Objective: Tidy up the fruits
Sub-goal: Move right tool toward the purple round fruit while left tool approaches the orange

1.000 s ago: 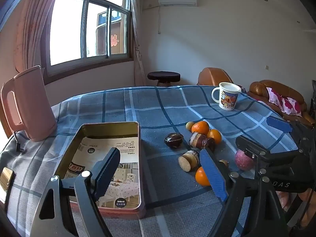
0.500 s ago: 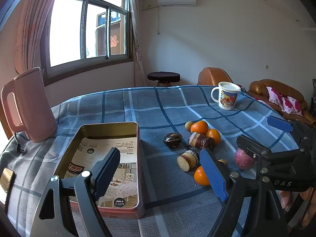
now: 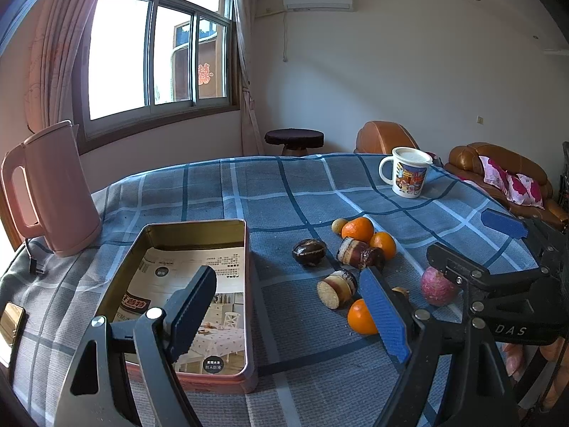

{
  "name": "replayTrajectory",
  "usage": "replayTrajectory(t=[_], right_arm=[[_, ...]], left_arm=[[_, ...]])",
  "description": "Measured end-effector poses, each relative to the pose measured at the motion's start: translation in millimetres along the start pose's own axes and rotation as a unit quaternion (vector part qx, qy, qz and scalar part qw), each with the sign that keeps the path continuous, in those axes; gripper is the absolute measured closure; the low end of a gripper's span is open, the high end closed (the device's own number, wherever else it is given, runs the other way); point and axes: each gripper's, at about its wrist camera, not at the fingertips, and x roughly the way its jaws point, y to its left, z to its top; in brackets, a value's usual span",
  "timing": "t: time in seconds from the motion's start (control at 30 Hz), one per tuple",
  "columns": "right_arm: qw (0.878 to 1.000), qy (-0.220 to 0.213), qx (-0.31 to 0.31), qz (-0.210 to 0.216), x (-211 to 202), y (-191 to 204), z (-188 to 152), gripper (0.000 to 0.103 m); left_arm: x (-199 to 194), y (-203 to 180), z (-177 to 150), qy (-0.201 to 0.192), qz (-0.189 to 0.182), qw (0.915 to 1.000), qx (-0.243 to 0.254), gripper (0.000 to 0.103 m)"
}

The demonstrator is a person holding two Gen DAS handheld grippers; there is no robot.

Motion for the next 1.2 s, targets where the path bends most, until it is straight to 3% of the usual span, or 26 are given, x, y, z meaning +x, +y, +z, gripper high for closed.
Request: replayTrajectory(t=[1.2], right_arm=[[1.000, 0.016, 0.015, 0.002, 6.9, -7.3, -15.2, 0.000]], left_arm=[[10.8, -17.6, -11.0, 0.016, -0.008, 0.9998, 0.013, 0.019]])
